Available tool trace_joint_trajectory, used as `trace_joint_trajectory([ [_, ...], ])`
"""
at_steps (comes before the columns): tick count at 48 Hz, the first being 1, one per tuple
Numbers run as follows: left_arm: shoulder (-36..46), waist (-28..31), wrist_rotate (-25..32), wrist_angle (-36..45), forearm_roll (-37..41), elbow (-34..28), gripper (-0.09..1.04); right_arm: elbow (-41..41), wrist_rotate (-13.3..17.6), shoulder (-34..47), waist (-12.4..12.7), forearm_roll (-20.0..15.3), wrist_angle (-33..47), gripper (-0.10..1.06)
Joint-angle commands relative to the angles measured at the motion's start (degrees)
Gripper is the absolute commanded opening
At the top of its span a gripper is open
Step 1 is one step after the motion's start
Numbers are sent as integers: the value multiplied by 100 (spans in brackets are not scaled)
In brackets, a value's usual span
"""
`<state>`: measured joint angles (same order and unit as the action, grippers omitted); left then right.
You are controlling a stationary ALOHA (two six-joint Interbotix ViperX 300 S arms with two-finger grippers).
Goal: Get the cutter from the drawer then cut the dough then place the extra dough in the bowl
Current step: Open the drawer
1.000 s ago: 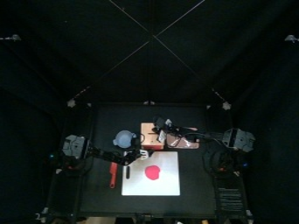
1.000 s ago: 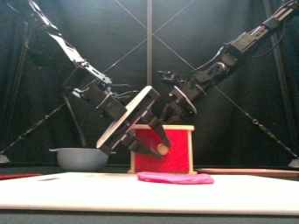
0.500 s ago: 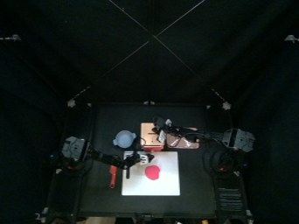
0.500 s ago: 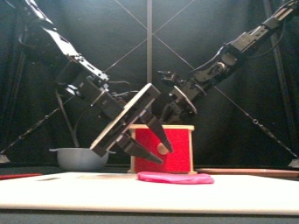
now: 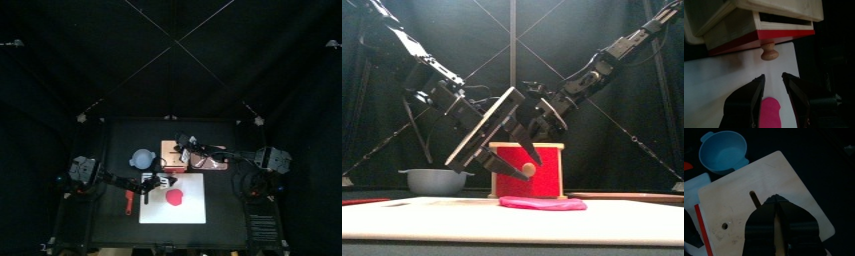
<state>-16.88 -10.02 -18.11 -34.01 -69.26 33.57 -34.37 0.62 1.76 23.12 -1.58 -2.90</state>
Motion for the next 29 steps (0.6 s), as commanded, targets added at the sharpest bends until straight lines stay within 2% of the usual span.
trace_joint_trajectory([
  [1,176,35,35,-97,18,-53,78,-26,9,35,0,-18,-88,3],
  [15,176,158,26,-88,18,-9,88,-26,0,26,0,-18,-88,3],
  [29,176,404,26,-97,44,-53,88,-53,-9,26,0,9,-88,3],
])
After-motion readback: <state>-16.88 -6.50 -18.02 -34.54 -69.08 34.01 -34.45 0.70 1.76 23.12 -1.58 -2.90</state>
